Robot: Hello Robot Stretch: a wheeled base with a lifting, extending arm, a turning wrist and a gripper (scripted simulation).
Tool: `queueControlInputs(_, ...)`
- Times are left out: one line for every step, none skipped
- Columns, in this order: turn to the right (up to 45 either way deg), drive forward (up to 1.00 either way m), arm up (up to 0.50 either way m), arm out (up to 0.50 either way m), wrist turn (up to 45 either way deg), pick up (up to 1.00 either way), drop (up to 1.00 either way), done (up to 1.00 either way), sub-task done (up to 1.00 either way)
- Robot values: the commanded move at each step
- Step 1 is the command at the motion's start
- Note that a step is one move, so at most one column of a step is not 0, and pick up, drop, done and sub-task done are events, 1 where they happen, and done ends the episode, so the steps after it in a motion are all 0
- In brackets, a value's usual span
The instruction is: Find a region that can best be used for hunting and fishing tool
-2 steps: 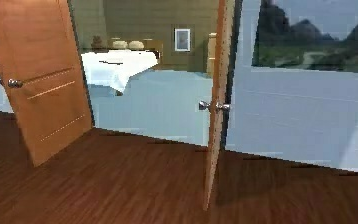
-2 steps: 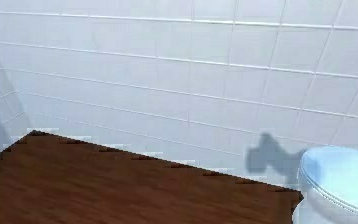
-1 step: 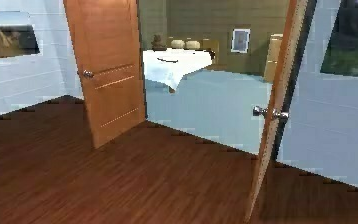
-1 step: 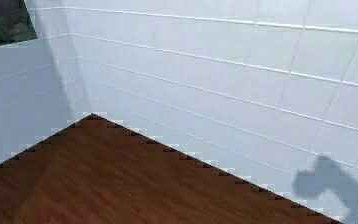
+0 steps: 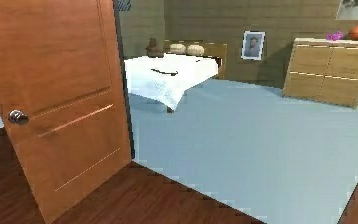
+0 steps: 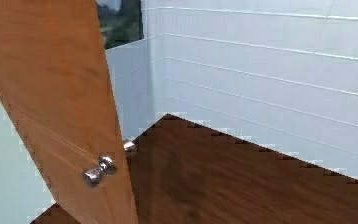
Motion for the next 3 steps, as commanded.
queueControlInputs(-6.0, 0.0, 0.0, 0.0, 0.0, 0.0, 0.0, 0.0, 0.0)
queueControlInputs(0.0, 0.35, 0.0, 0.0, 0.0, 0.0, 0.0, 0.0, 0.0)
queueControlInputs(33.0, 0.0, 0.0, 0.0, 0.0, 0.0, 0.0, 0.0, 0.0)
